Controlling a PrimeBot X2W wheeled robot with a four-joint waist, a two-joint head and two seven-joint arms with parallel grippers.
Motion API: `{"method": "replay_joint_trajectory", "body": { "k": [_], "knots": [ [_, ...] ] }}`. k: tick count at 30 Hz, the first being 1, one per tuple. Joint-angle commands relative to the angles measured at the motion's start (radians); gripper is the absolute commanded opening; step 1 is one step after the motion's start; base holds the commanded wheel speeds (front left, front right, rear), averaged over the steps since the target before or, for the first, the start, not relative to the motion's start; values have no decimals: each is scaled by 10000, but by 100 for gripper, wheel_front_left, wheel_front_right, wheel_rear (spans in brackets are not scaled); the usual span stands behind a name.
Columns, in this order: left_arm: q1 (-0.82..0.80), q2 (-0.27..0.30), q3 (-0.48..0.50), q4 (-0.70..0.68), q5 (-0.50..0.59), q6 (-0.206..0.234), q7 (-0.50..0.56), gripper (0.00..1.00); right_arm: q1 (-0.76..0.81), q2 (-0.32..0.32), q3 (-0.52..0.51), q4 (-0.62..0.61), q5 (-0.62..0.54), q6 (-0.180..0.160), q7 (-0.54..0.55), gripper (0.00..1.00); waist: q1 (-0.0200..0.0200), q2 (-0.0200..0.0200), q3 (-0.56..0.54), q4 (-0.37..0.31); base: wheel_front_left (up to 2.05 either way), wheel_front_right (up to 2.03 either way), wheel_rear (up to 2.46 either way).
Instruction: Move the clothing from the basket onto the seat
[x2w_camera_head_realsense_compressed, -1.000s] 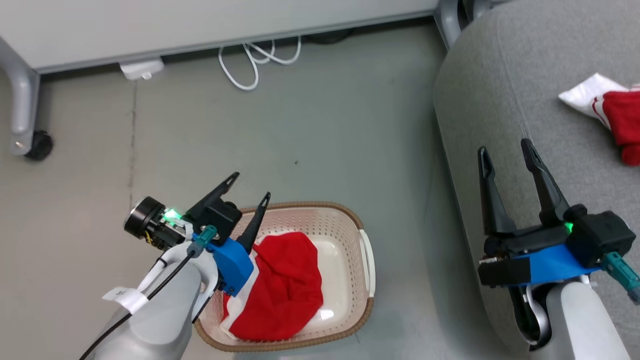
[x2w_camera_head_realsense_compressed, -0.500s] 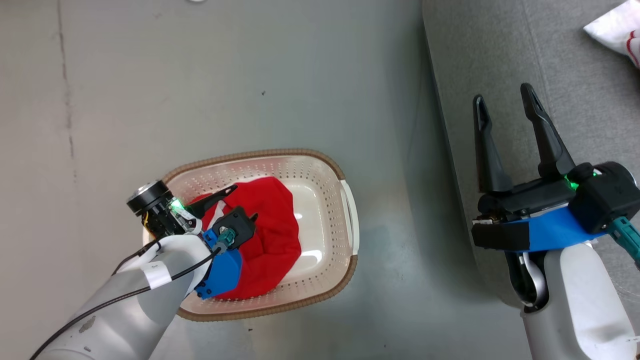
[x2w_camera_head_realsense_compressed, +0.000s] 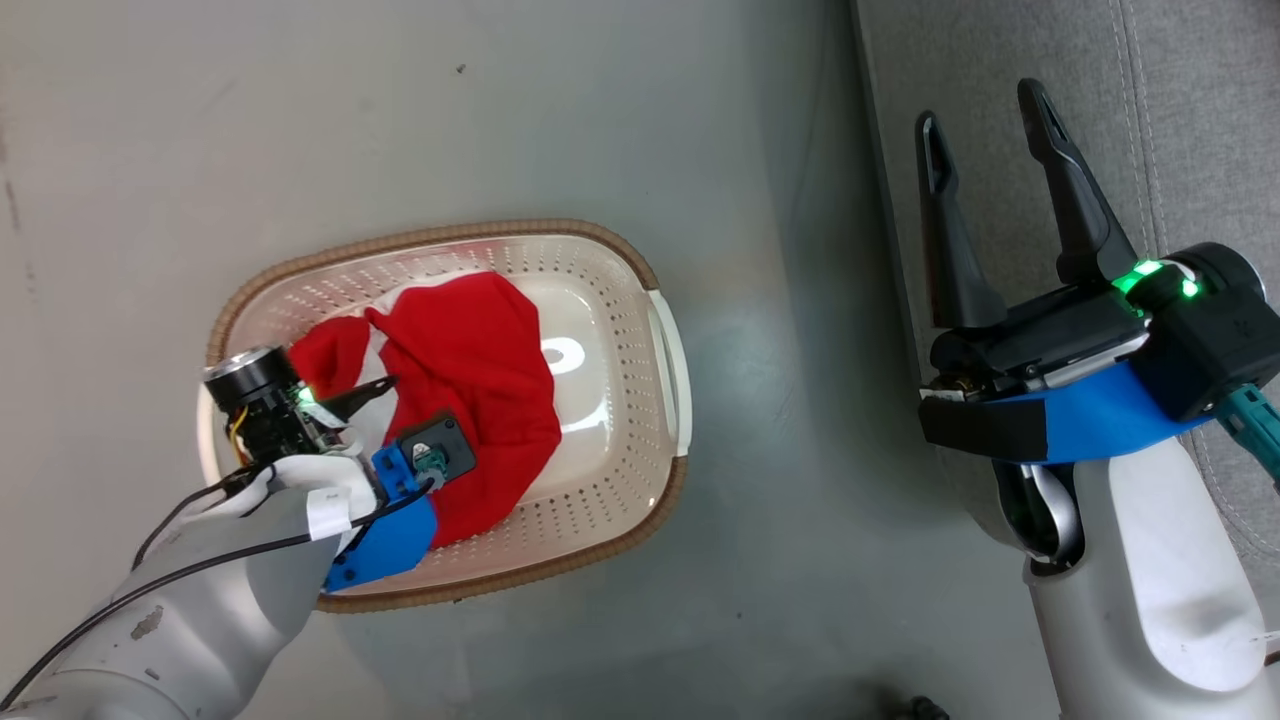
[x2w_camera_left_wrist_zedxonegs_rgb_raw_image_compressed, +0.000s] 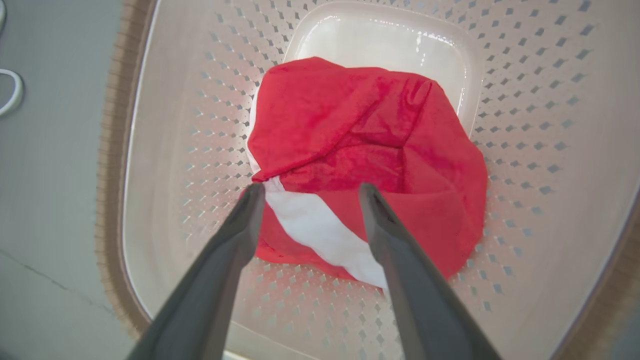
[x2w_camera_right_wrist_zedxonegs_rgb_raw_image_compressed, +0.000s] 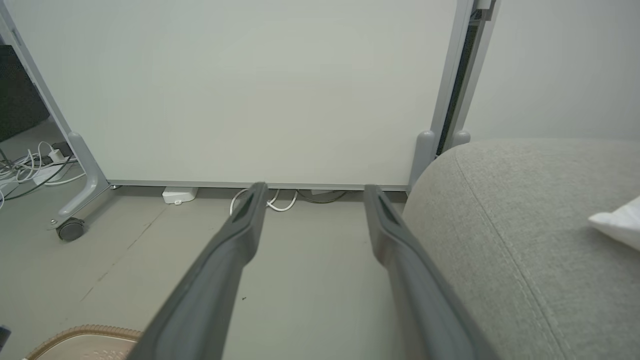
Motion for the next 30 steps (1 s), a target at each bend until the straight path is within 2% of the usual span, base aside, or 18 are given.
{"method": "replay_joint_trajectory", "body": {
  "k": [1,7,13,18,30],
  "knots": [
    [-6,88,-26,84,227,-5,220,100,-224,6,22,-53,77,5,-34,100,-2,0,272,-196,0,0,0],
    [104,272,-30,237,1334,-5,580,100,-422,8,81,-159,223,5,-34,100,-2,0,744,-448,0,0,0],
    [-235,139,-30,836,2618,-5,728,100,-559,8,100,-312,265,5,-34,100,-2,0,1252,-605,0,0,0],
    [-699,76,-31,1140,2855,-6,645,100,-659,8,84,-536,222,5,-34,100,-2,0,1809,-713,0,0,0],
    [-1547,255,-32,1287,2504,-6,594,100,-780,8,-81,-1229,232,5,-34,100,-2,0,2971,-865,0,0,0]
  ]
}}
